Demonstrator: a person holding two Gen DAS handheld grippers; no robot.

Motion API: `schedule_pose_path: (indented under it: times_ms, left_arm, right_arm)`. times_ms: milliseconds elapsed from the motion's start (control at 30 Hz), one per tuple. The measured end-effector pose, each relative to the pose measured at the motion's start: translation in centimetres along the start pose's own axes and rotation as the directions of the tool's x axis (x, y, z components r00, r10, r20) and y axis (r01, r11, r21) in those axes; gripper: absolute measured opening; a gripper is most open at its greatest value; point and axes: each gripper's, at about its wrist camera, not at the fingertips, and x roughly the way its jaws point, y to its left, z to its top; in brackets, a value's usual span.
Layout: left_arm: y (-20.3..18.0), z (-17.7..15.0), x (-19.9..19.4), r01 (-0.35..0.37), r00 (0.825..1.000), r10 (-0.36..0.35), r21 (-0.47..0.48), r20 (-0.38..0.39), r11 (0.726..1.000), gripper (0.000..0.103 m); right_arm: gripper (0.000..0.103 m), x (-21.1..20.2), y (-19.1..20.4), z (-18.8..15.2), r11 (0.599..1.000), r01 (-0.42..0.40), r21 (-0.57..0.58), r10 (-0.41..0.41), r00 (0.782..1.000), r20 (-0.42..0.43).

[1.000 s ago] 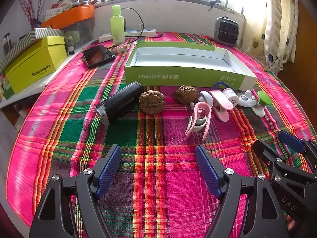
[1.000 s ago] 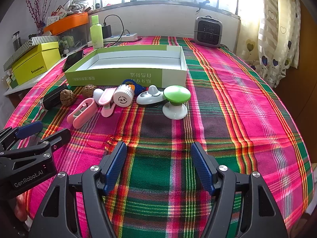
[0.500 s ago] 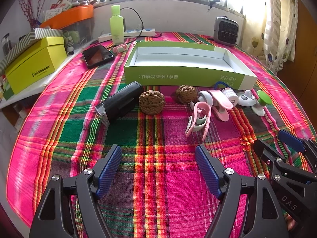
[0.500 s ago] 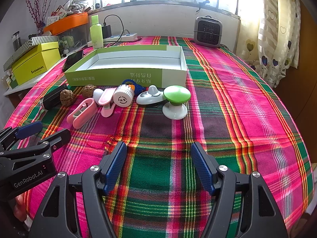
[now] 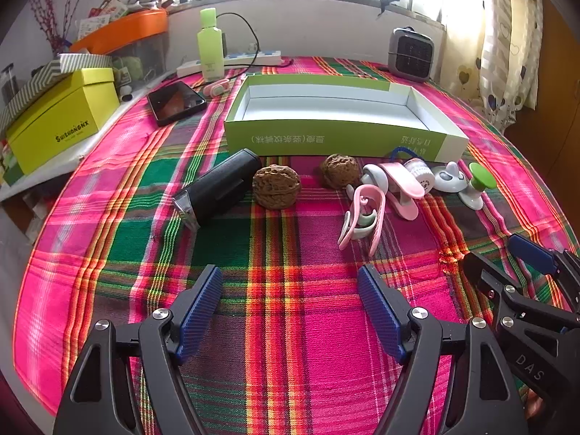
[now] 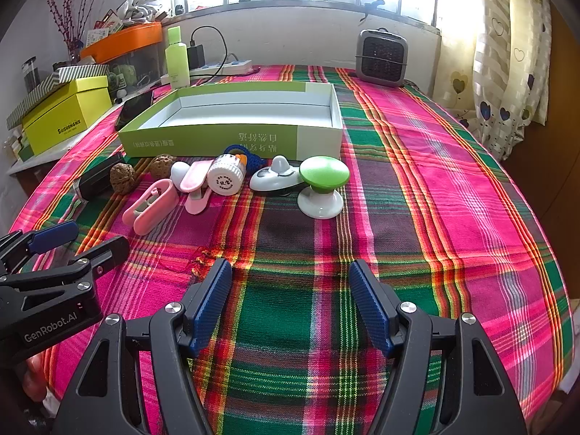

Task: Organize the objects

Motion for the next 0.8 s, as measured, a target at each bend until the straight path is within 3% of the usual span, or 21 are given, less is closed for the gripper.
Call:
schedule_pose_path:
  times_ms: [133,333,467,667,800]
  left_arm:
    - [0.1,0.1,0.0,0.017,1.0,-0.017,0.006,-0.006,1.0,0.076]
    - [1.6,0.3,-0.4,0.112,0.994,-0.112,-0.017,-0.014,0.994,0.076]
    - [2.2,0.8,-1.1,0.063,0.997,-0.064,0.032,0.032,0.998,0.076]
    - [4.9,2.5,-1.5,0.019,0.997,-0.019,0.002,0.078,1.0,0.076]
    - [6.0,3.3,-0.5,0.017,0.998,-0.018,0.01,0.055,1.0,0.076]
  right_arm:
    - [0.068,0.4,-0.1,0.2,1.0,-0.009,-0.006,0.009,1.0,-0.004]
    - [0.068,0.7,-0.6,0.6,0.999,-0.04,-0.027,0.039,0.999,-0.034]
    - [0.068,0.9,-0.8,0.8,0.998,-0.051,-0.032,0.05,0.998,-0.039]
    - [0.068,0.8,-2.4,1.3,0.997,-0.071,0.003,0.071,0.997,-0.031]
    - [0.068,0.7,-3.1,2.0,0.998,-0.068,-0.007,0.068,0.998,-0.003]
